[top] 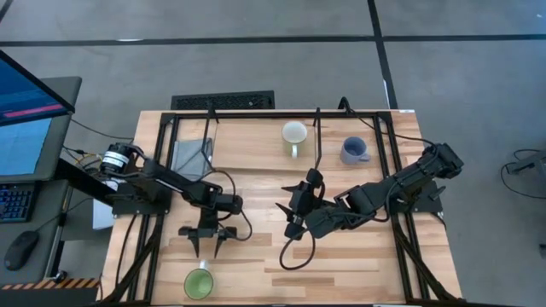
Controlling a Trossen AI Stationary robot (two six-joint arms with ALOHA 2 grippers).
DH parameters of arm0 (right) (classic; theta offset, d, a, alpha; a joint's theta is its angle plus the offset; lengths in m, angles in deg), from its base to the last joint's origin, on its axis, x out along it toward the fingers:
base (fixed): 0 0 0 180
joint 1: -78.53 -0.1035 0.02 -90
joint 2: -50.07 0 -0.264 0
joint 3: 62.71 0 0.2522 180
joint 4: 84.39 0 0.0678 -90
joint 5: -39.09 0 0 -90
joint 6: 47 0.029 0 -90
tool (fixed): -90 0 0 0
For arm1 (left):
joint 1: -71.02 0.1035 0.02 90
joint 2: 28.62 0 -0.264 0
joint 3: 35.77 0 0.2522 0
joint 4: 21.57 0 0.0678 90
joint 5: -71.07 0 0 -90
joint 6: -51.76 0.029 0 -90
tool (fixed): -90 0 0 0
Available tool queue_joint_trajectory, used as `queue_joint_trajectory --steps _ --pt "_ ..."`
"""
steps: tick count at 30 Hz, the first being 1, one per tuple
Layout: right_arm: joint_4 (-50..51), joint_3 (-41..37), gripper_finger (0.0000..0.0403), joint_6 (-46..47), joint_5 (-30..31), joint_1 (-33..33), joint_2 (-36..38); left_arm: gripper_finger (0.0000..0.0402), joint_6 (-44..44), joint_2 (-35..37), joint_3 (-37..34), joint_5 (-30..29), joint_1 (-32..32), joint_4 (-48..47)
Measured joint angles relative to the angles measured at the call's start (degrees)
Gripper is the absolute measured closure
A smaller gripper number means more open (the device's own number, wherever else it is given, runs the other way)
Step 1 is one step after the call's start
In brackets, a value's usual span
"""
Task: Stack small to large cups/mugs on shelf
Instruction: Put the green mug on the shelf
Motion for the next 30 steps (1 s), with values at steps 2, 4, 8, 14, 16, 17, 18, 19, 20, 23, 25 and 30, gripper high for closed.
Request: queue_joint_trajectory --steps 2,4,8,14,16,17,18,19,20,23,25,30 --pt "0.0 0.0 0.0163 0.0 0.0 0.0 0.0 0.015 -0.56 0.0 0.0 0.02 -0.8 0.52" --pt "0.0 0.0 0.0163 0.0 0.0 0.0 0.0 0.015 -1.89 0.0 0.0 -0.22 -1.7 1.62" --pt "-0.02 0.0 0.0163 0.21 0.0 0.0 0.0 0.015 -5.32 -0.01 0.0 -1.48 -3.68 4.55" --pt "-0.03 0.0 0.0163 0.46 -0.22 -0.73 0.0 0.015 -9.85 -0.02 0.0 -3.49 -6.32 8.7" --pt "-0.04 0.0 0.0163 0.46 -0.22 -1.05 0.0 0.015 -10.8 -0.02 0.0 -3.95 -6.97 9.87" --pt "-0.04 0.0 0.0163 0.48 -0.22 -1.2 0.0 0.015 -11.38 -0.02 0.0 -4.01 -7.26 10.57" --pt "-0.04 0.0 0.0163 0.46 -0.22 -1.18 0.0 0.015 -11.99 -0.02 0.0 -4.11 -7.46 11.28" --pt "-0.06 0.0 0.0163 0.46 -0.22 -1.21 0.0 0.015 -12.7 -0.02 0.0 -4.4 -7.71 11.89" --pt "-0.05 0.0 0.0163 0.48 -0.22 -1.37 0.0 0.015 -13.18 -0.02 0.0 -4.59 -7.97 12.37" --pt "-0.05 0.0 0.0163 0.48 -0.22 -1.53 0.0 0.015 -15.33 -0.02 0.0 -5.02 -8.43 14.18" --pt "-0.04 0.0 0.0163 0.48 -0.22 -1.55 0.0 0.015 -16.06 -0.02 0.02 -5.44 -8.8 15.03" --pt "-0.02 0.0 0.0163 0.5 -0.22 -1.53 0.0 0.015 -16.23 0.09 0.02 -5.97 -9.15 15.11"
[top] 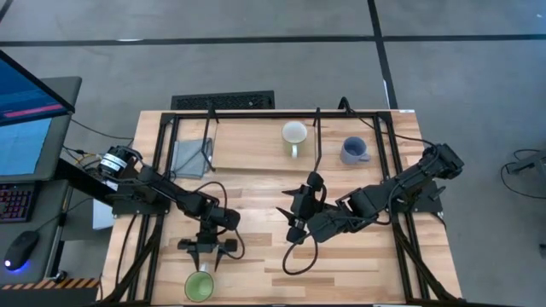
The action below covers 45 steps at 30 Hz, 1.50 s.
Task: Stack small to large cups/mugs on shelf
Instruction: Put the green mug on the shelf
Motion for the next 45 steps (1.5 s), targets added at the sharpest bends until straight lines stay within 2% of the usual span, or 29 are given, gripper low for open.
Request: queue_joint_trajectory --steps 30,40,45 --pt "0.04 0.0 0.0163 0.0 -0.09 0.0 0.0 0.0151 -1.92 0.07 -0.01 1.42 0.11 -0.04" --pt "0.04 0.0 0.0163 0.04 -1.31 -0.02 0.0 0.0223 -2.14 0.07 -0.02 1.12 0.48 -0.09" --pt "0.04 0.0 0.0163 0.04 -1.31 0.0 0.0 0.0243 -3.05 0.09 0.0 0.24 0.48 -0.06"
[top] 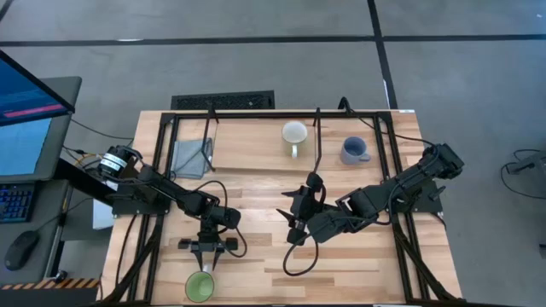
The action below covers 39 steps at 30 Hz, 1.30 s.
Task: Stack small to large cups/mugs on shelf
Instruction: Put the green mug on the shelf
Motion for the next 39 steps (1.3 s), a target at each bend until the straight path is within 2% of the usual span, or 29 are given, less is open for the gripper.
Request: queue_joint_trajectory --steps 13,24,27,33,39 --pt "0.0 0.0 0.0163 -0.02 -0.04 0.0 0.0 0.0278 -0.43 0.0 0.0 -0.67 0.39 0.21" --pt "0.0 0.0 0.0163 -0.02 -0.04 0.0 0.0 0.034 -0.43 0.0 -0.01 -0.81 0.92 0.33" --pt "0.0 0.0 0.0163 -0.04 -0.04 0.0 0.0 0.0341 -0.47 0.0 0.0 -0.79 0.92 0.33" --pt "0.0 0.0 0.0163 -0.04 -0.03 0.0 0.0 0.0319 -0.62 0.0 -0.02 -0.9 0.92 0.3" --pt "0.0 0.0 0.0163 -0.04 -0.02 0.0 0.0 0.0346 -0.65 0.0 0.0 -0.94 0.92 0.3"
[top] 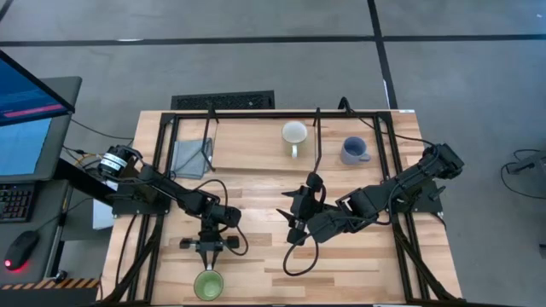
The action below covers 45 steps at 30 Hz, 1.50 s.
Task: Stack small to large cups/mugs on shelf
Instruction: Put the green mug on the shelf
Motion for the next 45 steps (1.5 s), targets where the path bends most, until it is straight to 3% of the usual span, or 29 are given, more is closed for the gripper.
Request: queue_joint_trajectory --steps 18,29,45 --pt "0.0 0.0 0.0163 -0.02 0.0 0.0 0.0 0.0353 0.15 0.0 -0.01 -0.82 -0.02 0.84" --pt "0.0 0.0 0.0163 -0.02 0.02 0.0 0.0 0.0353 -5.64 0.09 -0.04 -3.09 1.66 5.4" --pt "0.13 0.02 0.0163 -0.3 0.04 -1.06 0.02 0.0353 -22.76 3.28 0.0 -27.38 4.77 13.44"
